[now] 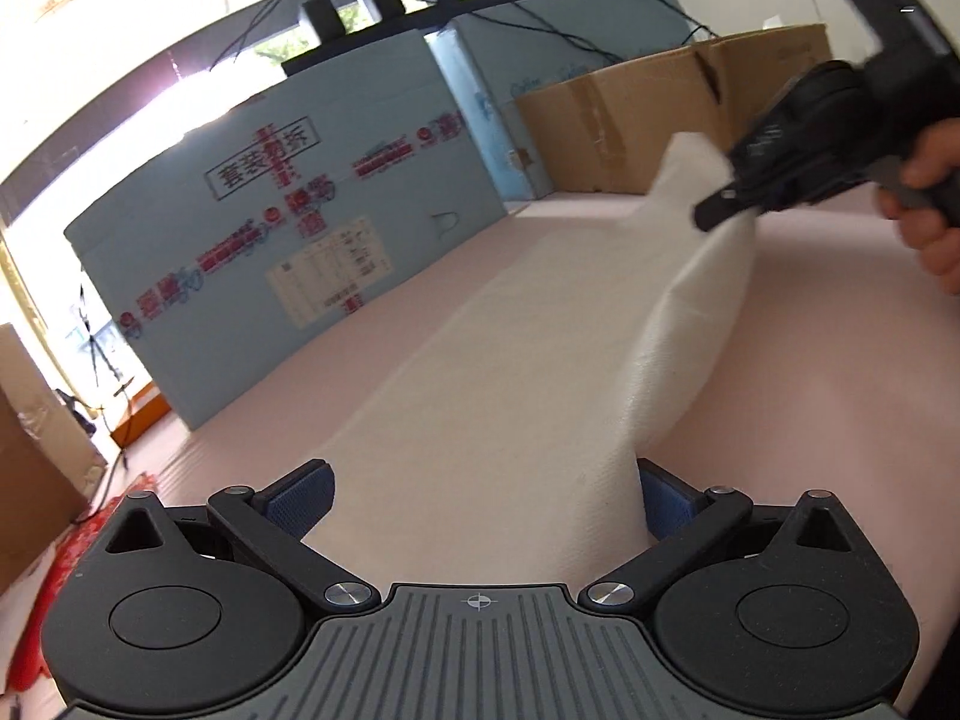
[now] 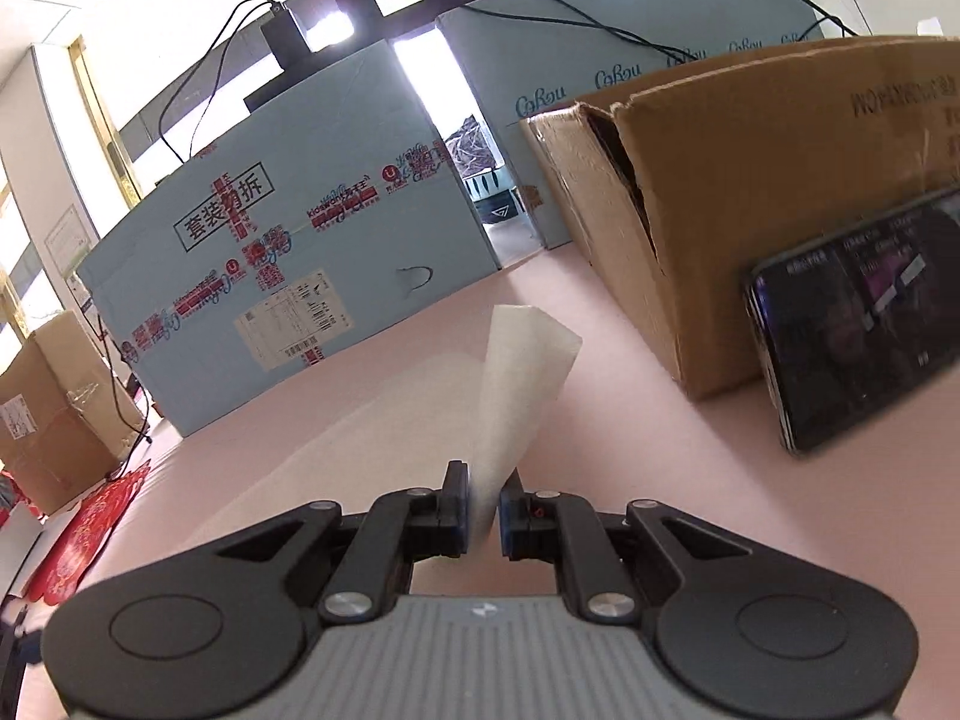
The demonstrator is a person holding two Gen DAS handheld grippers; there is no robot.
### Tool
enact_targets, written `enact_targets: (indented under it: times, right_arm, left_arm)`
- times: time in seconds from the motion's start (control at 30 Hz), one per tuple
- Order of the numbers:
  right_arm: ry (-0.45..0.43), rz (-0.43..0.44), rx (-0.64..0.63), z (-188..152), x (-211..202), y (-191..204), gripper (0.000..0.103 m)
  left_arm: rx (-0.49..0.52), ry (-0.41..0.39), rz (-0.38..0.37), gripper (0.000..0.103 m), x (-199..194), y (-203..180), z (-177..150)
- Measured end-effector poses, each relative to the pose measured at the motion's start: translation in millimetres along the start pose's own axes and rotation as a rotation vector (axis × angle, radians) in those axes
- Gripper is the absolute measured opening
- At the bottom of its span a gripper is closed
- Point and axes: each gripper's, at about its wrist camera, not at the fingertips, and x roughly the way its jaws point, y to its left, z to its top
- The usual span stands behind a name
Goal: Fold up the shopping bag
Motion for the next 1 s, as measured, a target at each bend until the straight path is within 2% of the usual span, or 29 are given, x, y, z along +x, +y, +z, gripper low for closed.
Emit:
enact_targets:
  times: [0.07,0.13,0.2,0.27,0.3,0.37,0.47,0.53,0.63,0.7,0.77,0.87,1.0]
  right_arm:
    - [0.044,0.050,-0.005,-11.2,-2.3,7.9,0.017]
    - [0.090,0.124,-0.005,-20.0,-9.4,12.5,0.022]
    - [0.104,0.163,0.002,-21.2,-18.8,9.9,0.050]
    - [0.074,0.147,0.006,-19.8,-32.5,1.1,0.062]
    - [0.042,0.106,0.003,-18.2,-41.1,-5.0,0.064]
    - [-0.002,0.044,0.003,-15.7,-52.4,-12.8,0.064]
    - [-0.031,-0.016,-0.025,-13.8,-59.9,-21.2,0.065]
    - [-0.019,-0.039,-0.069,-15.9,-60.1,-22.4,0.065]
    - [-0.024,-0.023,-0.108,-19.7,-65.2,-29.4,0.066]
    - [-0.034,-0.016,-0.126,-20.2,-69.1,-34.3,0.069]
    - [-0.035,-0.017,-0.153,-20.8,-72.3,-38.7,0.074]
    - [-0.031,-0.019,-0.238,-25.0,-77.2,-38.3,0.081]
    - [-0.025,-0.010,-0.435,-32.9,-76.3,-21.4,0.095]
  left_arm:
    - [-0.028,0.036,0.013,0.103,7.2,20.1,-2.6]
    - [-0.068,0.039,-0.014,0.103,3.6,37.3,-6.8]
    - [-0.115,-0.031,-0.119,0.103,-16.4,52.7,-11.9]
    - [-0.181,-0.104,-0.185,0.103,-30.4,64.1,-16.3]
    - [-0.234,-0.146,-0.210,0.103,-36.7,70.4,-18.5]
    - [-0.296,-0.165,-0.193,0.103,-35.6,74.5,-18.6]
    - [-0.254,-0.099,-0.095,0.103,-14.8,62.8,-11.4]
    - [-0.208,-0.052,-0.085,0.103,-0.3,54.4,-7.7]
    - [-0.132,0.021,-0.084,0.103,15.5,41.0,-6.1]
    - [-0.118,0.053,-0.069,0.103,22.0,39.3,-8.4]
    - [-0.126,0.054,-0.077,0.103,21.6,41.1,-8.6]
    - [-0.123,-0.003,-0.094,0.103,14.1,37.1,-3.1]
    - [-0.089,-0.020,-0.115,0.103,18.3,25.9,1.1]
